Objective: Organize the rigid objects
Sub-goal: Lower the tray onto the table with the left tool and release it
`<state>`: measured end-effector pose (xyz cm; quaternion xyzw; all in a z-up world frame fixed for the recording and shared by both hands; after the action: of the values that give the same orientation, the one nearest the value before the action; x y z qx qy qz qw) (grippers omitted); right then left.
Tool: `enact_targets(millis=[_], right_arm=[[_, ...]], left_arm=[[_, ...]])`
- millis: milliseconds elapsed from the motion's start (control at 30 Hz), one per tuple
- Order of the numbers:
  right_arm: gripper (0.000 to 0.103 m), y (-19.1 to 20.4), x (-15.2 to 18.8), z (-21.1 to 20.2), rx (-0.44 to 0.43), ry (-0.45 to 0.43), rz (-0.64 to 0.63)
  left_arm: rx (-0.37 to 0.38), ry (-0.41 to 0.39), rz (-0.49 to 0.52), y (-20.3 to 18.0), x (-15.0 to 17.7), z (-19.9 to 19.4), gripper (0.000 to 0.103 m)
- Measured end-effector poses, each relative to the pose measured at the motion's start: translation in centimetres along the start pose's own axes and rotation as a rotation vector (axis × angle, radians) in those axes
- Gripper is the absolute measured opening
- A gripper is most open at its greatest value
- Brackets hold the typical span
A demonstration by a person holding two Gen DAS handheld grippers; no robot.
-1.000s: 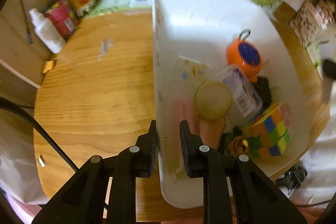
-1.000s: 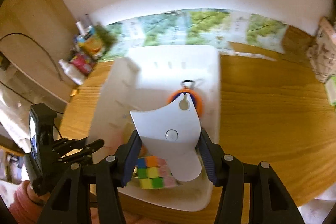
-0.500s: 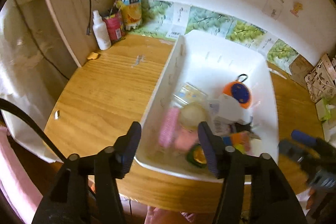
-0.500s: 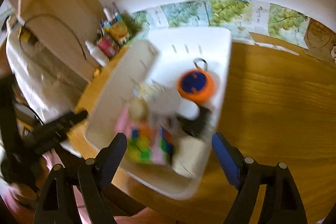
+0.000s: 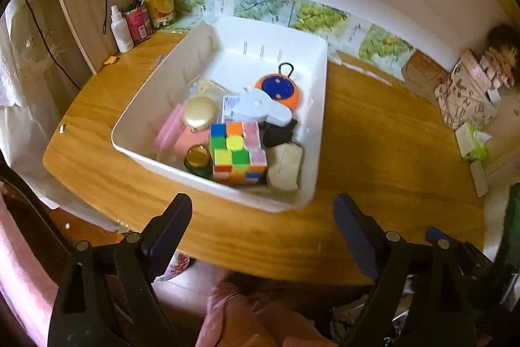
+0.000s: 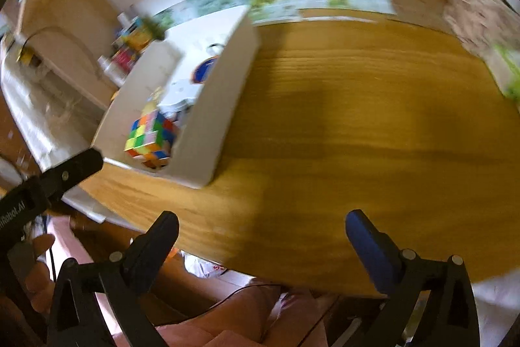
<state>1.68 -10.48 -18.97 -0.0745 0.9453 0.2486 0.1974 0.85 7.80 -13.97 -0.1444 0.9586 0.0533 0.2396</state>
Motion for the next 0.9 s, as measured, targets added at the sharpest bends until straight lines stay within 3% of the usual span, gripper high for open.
enact_targets(millis=[167,300,433,533,900], right_arm=[[0.103,-1.9,1.0,-3.5,0.027,-0.05,0.086],[0.103,-1.9,1.6,-5.7,0.04,-0.046,0.094],[0.103,-0.5,1.5,-7.8,0.057,-0.076,0.046],[0.103,1.0,0.6,-9.6,0.093,-0.174,-0.03],[0.103,3.5,-0.2,-10.9,0.14,-0.247,-0.125]], left_arm=[[-0.046,-0.031,0.03,-1.2,0.7,-1.4,0.091],[-0.02,-0.069,0.049,-2.4,0.6,-3.1,0.091],[-0.012,-0.088,0.086,-2.8,0.9,-4.3,0.091],[0.015,-0.1,0.086,-2.8,1.0,-5.0,0.091],[-0.019,-0.31,0.09,-2.6,-0.1,-8.9,0.092]])
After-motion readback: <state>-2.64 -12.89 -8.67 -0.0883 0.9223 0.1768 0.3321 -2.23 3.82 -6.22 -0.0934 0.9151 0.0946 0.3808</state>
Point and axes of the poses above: each gripper's, at about its wrist camera, not at the fingertips, and z roughly the way its jaws point, y to its left, x to its underside, the point moved 8 cm from there along z, roughly the way its jaws point, and after that the axes turned 10 degrees about -x, right-handed, at the moved point
